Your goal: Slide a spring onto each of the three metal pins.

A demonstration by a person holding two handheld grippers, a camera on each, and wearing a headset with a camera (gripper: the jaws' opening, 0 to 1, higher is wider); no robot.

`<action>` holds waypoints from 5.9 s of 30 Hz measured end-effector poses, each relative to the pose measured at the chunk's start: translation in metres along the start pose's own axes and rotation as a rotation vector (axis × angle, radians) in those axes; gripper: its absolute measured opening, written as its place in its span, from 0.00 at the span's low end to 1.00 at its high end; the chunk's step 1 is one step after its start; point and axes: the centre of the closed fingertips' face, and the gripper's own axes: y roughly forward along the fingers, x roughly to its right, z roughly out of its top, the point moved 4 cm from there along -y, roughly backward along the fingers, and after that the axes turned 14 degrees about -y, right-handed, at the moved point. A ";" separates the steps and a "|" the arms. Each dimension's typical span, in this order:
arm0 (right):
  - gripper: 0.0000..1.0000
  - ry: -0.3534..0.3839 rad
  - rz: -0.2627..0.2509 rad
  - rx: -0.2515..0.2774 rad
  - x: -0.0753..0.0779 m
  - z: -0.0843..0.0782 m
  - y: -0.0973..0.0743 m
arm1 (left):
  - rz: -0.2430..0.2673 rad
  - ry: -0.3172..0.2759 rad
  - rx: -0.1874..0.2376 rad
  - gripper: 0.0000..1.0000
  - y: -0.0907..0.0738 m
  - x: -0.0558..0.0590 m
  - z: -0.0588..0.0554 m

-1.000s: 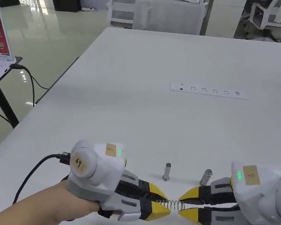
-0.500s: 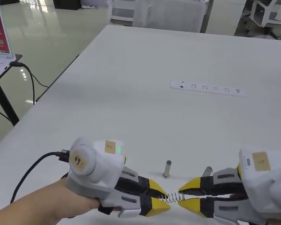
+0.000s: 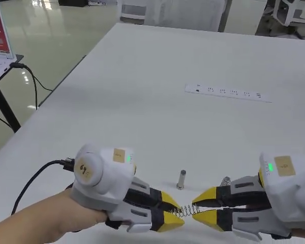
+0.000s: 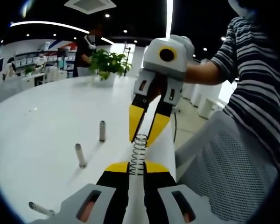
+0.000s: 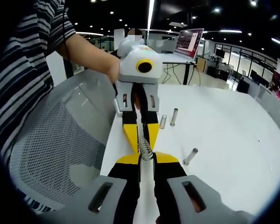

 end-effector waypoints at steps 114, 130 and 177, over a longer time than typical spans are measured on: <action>0.08 -0.199 -0.253 -0.098 0.045 0.019 0.006 | 0.409 -0.164 0.086 0.94 -0.115 -0.052 -0.041; 0.08 -0.040 -0.389 -0.081 0.081 0.006 -0.004 | 0.476 -0.218 0.175 0.97 -0.135 -0.061 -0.034; 0.08 -0.021 -0.285 -0.204 0.077 -0.038 0.051 | 0.496 -0.202 0.198 0.94 -0.146 -0.062 -0.024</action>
